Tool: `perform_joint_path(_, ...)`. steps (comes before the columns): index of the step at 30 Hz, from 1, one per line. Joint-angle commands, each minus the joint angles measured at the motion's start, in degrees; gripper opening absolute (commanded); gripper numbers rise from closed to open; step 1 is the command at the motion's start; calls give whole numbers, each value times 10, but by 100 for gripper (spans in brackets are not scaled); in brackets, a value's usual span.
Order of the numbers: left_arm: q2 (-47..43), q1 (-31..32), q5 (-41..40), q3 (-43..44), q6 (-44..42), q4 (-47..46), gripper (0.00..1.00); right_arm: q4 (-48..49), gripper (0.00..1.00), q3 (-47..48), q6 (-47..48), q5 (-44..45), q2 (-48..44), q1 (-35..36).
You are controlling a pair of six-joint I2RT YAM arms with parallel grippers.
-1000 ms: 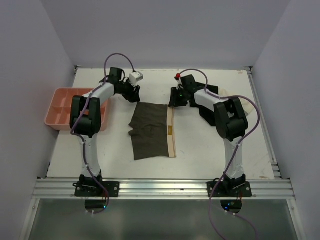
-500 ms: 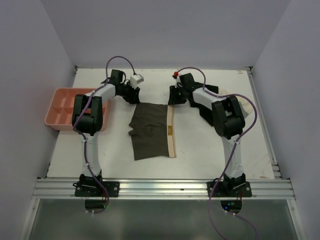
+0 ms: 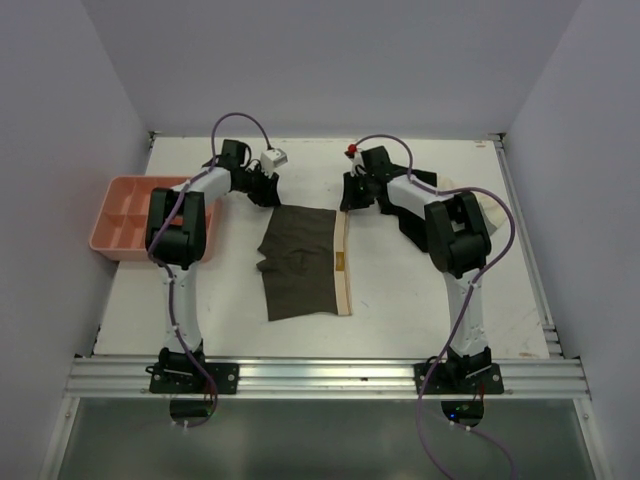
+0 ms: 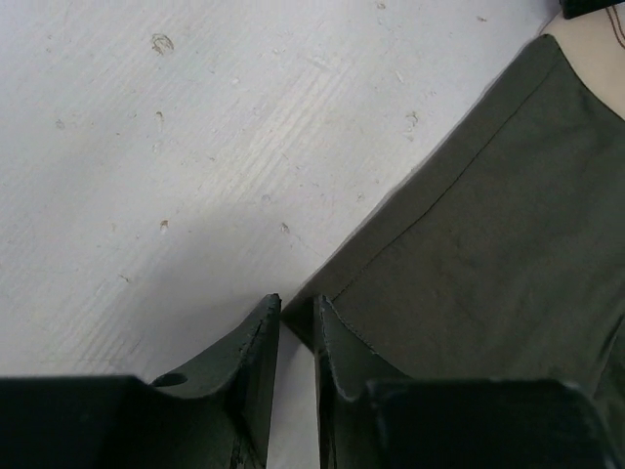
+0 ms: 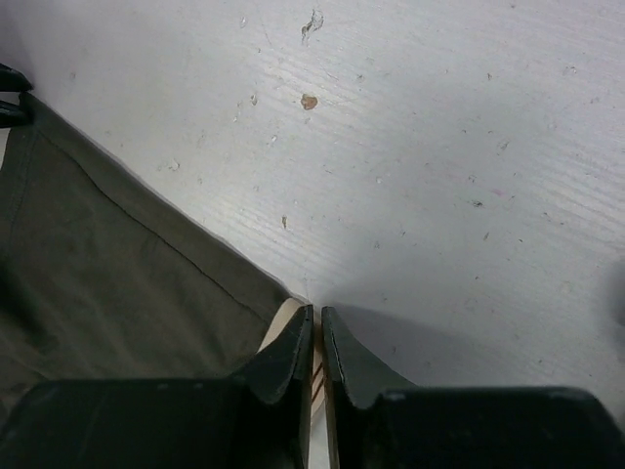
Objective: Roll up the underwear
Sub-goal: Fold the underwear
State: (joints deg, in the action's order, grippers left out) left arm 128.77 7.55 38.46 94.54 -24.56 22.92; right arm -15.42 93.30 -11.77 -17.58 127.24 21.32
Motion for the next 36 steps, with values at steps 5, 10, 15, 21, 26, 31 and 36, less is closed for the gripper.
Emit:
perform_joint_path(5,28,-6,39,42,6,10,13,0,0,23,11,-25,10,-9)
perform_joint_path(10,39,-6,41,68,21,6,0,-6,0,48,10,-23,14,-15)
perform_joint_path(15,67,-10,36,130,43,12,0,-24,0,98,9,-23,27,-22)
perform_joint_path(21,66,-10,34,123,32,18,0,-50,45,90,10,-37,18,-33)
perform_joint_path(26,53,-10,29,90,21,10,0,-29,54,51,10,-76,14,-38)
perform_joint_path(31,48,-10,29,84,17,12,0,-29,50,51,10,-110,41,-39)
perform_joint_path(36,46,-10,31,84,16,13,0,-20,41,38,3,-133,53,-42)
